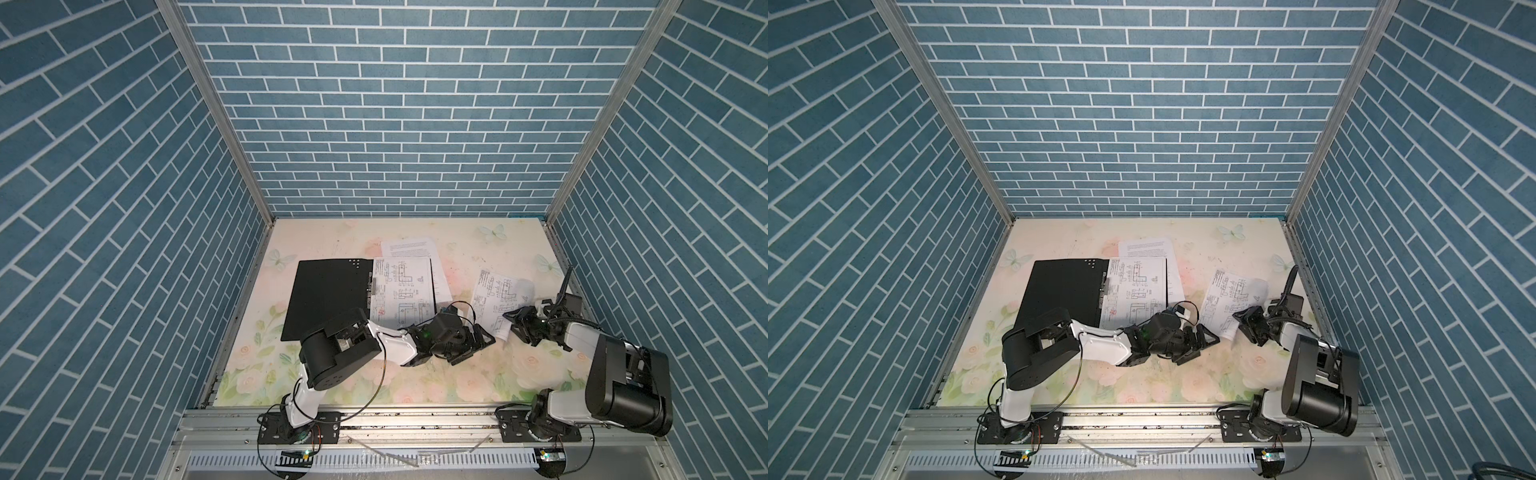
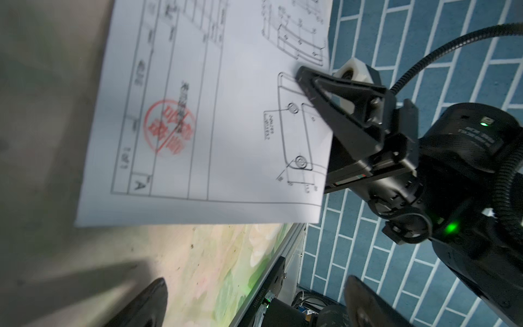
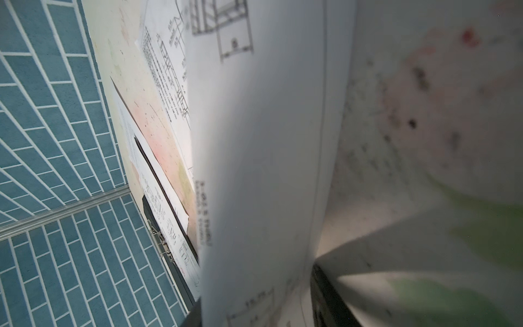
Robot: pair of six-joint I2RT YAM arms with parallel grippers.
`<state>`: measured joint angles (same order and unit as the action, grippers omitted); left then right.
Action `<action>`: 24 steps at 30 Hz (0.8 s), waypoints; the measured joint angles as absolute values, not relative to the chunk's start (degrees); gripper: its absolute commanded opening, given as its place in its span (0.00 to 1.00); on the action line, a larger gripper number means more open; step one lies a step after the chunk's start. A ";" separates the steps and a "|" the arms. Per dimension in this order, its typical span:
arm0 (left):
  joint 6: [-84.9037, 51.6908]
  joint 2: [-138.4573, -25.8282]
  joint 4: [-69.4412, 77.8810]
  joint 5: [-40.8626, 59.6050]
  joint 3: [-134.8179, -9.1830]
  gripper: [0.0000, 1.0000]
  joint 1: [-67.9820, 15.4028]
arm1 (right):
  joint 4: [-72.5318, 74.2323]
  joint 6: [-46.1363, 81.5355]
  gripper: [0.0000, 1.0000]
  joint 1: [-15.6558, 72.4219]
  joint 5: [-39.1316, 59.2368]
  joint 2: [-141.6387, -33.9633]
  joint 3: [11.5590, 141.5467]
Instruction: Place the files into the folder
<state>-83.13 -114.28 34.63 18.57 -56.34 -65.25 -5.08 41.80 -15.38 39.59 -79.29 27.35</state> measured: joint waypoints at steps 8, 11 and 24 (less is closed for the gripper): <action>-88.31 -117.10 39.83 15.31 -57.10 0.89 -66.15 | -4.43 42.24 0.47 -15.38 39.40 -79.18 26.94; -89.80 -119.24 41.50 14.15 -58.04 0.87 -66.13 | -3.81 42.48 0.47 -15.38 39.42 -79.05 26.61; -92.14 -121.73 42.26 9.45 -61.95 0.74 -66.15 | -3.07 43.29 0.47 -15.38 39.31 -78.00 25.63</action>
